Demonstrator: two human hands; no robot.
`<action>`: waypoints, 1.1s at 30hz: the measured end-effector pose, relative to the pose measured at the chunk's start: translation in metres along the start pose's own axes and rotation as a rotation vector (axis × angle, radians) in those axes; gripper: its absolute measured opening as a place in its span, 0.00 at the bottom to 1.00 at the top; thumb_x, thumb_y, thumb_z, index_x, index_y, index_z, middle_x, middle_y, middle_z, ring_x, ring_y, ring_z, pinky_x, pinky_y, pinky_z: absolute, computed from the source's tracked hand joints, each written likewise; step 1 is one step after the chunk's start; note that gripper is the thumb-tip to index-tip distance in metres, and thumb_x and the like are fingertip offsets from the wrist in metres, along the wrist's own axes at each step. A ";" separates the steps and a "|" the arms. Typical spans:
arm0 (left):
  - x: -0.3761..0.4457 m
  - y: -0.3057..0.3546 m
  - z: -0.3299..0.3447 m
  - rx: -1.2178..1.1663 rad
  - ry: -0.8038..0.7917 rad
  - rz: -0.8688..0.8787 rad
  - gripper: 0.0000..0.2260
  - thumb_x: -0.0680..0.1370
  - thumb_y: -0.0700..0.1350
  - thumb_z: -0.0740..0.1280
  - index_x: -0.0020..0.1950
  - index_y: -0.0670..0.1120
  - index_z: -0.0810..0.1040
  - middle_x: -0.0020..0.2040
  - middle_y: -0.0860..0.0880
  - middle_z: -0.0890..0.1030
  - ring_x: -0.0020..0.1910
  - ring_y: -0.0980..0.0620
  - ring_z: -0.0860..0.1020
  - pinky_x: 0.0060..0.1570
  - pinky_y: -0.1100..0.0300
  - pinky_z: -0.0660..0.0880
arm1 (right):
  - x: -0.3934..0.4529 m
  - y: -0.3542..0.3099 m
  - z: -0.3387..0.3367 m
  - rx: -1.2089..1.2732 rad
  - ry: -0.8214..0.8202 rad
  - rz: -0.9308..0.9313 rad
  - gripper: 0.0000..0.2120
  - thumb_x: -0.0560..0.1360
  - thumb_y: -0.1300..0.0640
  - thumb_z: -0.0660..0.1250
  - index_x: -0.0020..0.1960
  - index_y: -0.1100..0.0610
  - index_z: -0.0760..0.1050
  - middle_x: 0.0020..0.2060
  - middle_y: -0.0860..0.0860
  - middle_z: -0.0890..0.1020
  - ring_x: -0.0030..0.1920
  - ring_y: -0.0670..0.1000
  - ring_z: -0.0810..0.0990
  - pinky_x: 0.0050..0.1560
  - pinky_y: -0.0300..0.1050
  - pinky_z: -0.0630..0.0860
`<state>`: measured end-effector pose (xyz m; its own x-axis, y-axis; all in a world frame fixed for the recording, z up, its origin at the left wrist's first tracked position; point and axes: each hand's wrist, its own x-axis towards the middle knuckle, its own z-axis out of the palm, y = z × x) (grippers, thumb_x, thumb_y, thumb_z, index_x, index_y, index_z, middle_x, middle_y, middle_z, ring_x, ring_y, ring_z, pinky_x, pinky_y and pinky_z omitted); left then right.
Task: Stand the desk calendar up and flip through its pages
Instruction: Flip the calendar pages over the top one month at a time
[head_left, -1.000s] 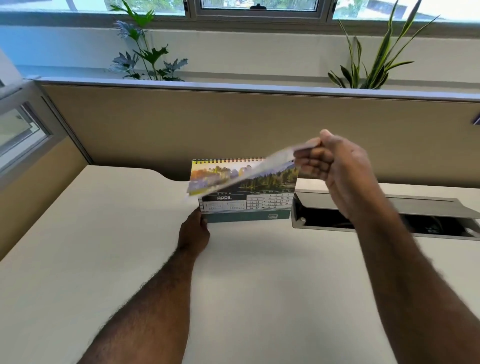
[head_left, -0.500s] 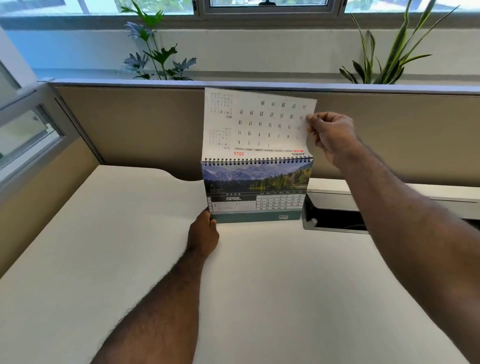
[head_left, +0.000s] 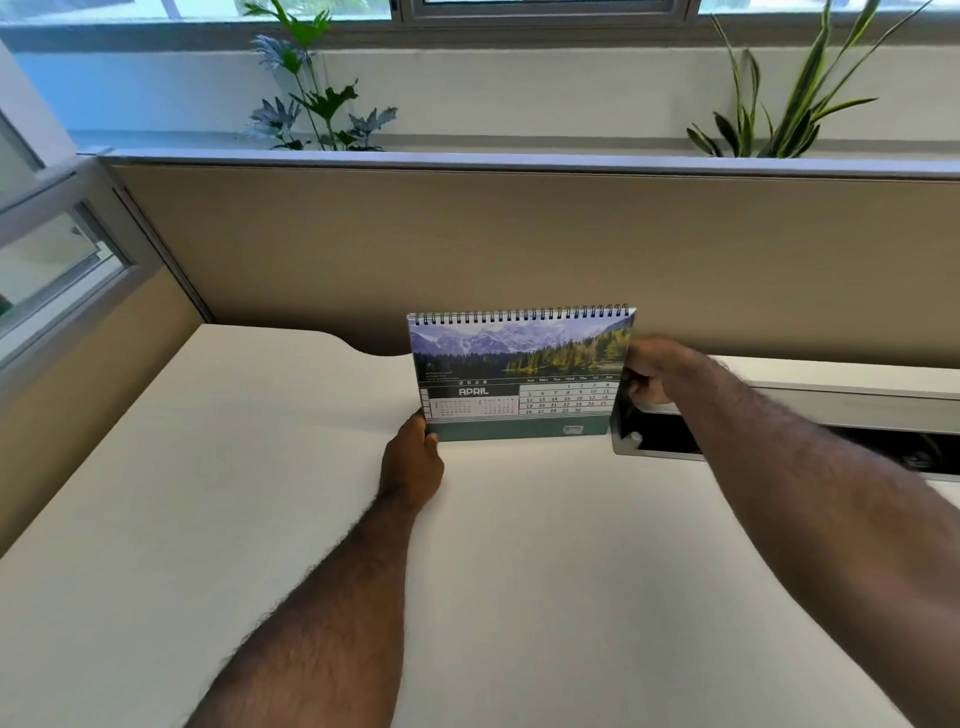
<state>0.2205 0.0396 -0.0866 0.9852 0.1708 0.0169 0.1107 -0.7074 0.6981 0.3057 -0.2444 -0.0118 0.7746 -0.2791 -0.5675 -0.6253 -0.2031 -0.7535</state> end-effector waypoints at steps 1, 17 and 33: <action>0.000 0.000 0.000 0.001 0.002 -0.001 0.10 0.77 0.39 0.59 0.57 0.39 0.72 0.59 0.38 0.79 0.57 0.36 0.75 0.55 0.52 0.72 | -0.001 0.001 0.001 0.055 0.063 -0.064 0.17 0.71 0.63 0.66 0.28 0.51 0.64 0.24 0.49 0.67 0.27 0.47 0.61 0.26 0.40 0.56; 0.000 0.001 0.002 0.038 0.024 0.000 0.07 0.77 0.39 0.60 0.52 0.38 0.72 0.56 0.36 0.80 0.54 0.34 0.76 0.52 0.49 0.73 | -0.100 0.089 0.071 -0.060 0.522 -0.665 0.21 0.79 0.59 0.63 0.70 0.67 0.69 0.67 0.61 0.75 0.68 0.61 0.71 0.69 0.56 0.67; 0.002 -0.002 0.003 -0.096 0.022 0.020 0.14 0.75 0.35 0.59 0.59 0.44 0.74 0.60 0.40 0.79 0.58 0.37 0.76 0.56 0.53 0.73 | -0.103 0.087 0.054 -0.039 0.826 -0.632 0.13 0.79 0.52 0.64 0.49 0.60 0.82 0.39 0.59 0.85 0.38 0.59 0.81 0.37 0.46 0.75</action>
<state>0.2222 0.0394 -0.0900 0.9838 0.1730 0.0470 0.0765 -0.6423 0.7626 0.1767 -0.1829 -0.0375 0.6653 -0.6638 0.3417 -0.1422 -0.5620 -0.8148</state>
